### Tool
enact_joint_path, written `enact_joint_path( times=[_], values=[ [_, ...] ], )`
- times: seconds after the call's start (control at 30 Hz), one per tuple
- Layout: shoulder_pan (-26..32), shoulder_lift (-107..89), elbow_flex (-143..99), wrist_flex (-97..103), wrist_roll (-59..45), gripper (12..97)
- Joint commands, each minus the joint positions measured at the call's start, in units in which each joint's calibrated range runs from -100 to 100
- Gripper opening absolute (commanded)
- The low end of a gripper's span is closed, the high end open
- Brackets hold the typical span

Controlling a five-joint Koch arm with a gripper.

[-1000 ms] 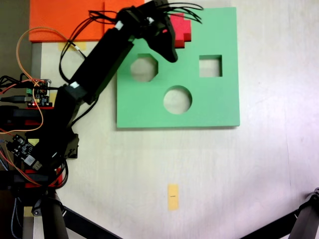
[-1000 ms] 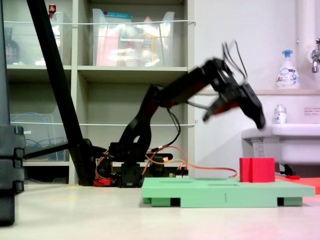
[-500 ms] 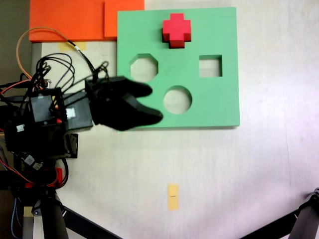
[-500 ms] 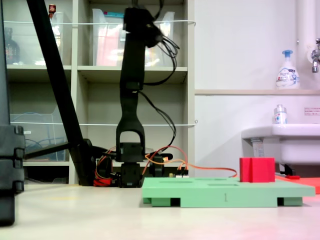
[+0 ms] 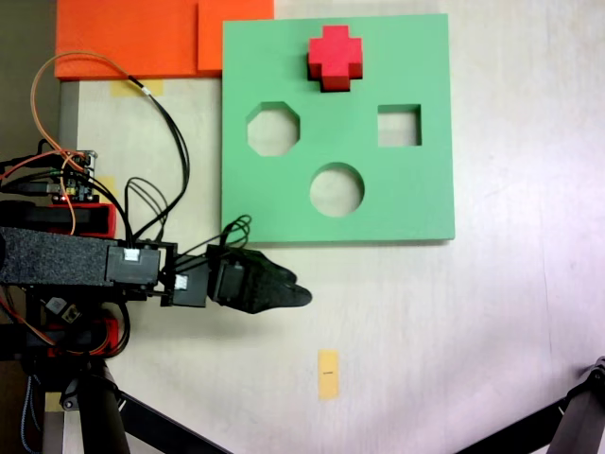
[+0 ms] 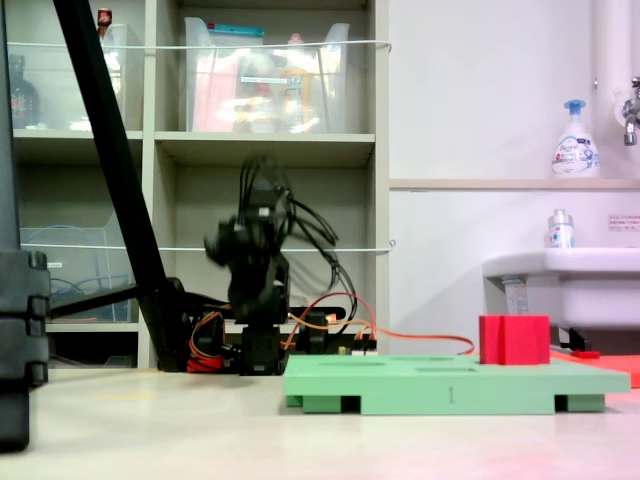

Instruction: Put the cross columnar block into the corresponding hole

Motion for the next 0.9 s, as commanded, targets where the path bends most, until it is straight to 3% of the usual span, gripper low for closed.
enact_joint_path(
  times=[0.0,0.2,0.43,0.87],
  values=[
    [-0.05,-0.96,-5.75,10.95,-2.74,48.7],
    [2.59,-0.96,-24.89,11.04,-4.30,49.7],
    [3.27,-0.96,-24.89,1.03,-5.71,49.0],
    [3.17,-0.96,-24.89,0.84,-5.62,48.6]
  ],
)
